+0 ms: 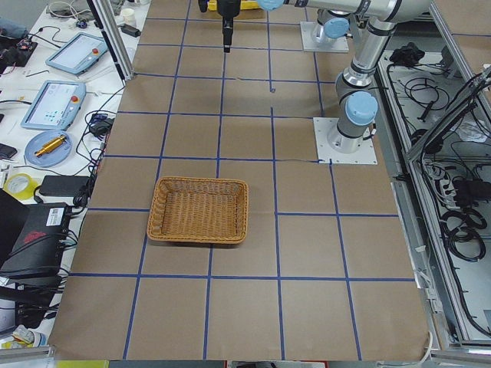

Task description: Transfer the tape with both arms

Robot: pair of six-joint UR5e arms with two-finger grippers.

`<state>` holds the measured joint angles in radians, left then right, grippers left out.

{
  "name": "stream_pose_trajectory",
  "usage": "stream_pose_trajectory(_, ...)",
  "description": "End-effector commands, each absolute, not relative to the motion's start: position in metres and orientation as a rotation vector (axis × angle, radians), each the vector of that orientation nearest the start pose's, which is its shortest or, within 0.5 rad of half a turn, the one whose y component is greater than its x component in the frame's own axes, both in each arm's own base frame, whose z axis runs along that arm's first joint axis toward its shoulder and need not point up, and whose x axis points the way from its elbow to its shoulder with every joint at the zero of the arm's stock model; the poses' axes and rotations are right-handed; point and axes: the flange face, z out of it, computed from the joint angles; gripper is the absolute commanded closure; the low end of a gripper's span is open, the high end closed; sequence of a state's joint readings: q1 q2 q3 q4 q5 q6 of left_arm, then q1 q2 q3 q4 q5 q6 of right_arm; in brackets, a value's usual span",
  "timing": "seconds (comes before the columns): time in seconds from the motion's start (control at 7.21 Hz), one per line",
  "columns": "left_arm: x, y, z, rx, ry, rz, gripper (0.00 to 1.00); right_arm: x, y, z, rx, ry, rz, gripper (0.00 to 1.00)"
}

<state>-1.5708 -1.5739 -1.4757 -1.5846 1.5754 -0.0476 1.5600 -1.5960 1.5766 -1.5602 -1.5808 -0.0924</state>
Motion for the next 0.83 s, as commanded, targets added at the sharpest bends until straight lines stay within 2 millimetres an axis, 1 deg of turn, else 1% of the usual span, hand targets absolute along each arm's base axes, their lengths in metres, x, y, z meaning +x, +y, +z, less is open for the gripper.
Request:
stream_pose_trajectory(0.0, -0.133, -0.499, 0.532, -0.08, 3.136, -0.123, 0.0, 0.127, -0.484, 0.496, -0.126, 3.149, -0.014, 0.0)
stream_pose_trajectory(0.14, -0.133, -0.5, 0.531, -0.08, 3.136, -0.121, 0.0, 0.127, -0.484, 0.495, -0.128, 3.153, -0.013, 0.0)
stream_pose_trajectory(0.28, -0.133, -0.5, 0.531, -0.08, 3.136, -0.118, 0.0, 0.121, -0.491, 0.493, -0.116, 3.156, -0.039, 0.0)
stream_pose_trajectory(0.42, -0.133, -0.499, 0.531, -0.08, 3.136, -0.12, 0.0, 0.109, -0.497, 0.486, -0.105, 3.188, -0.024, 0.0)
stream_pose_trajectory(0.55, -0.133, -0.499, 0.531, -0.08, 3.136, -0.12, 0.0, 0.083, -0.509, 0.474, -0.083, 3.246, 0.03, 0.0)
stream_pose_trajectory(0.69, -0.133, -0.499, 0.531, -0.08, 3.136, -0.118, 0.0, 0.052, -0.517, 0.471, -0.043, 3.246, 0.039, 0.0)
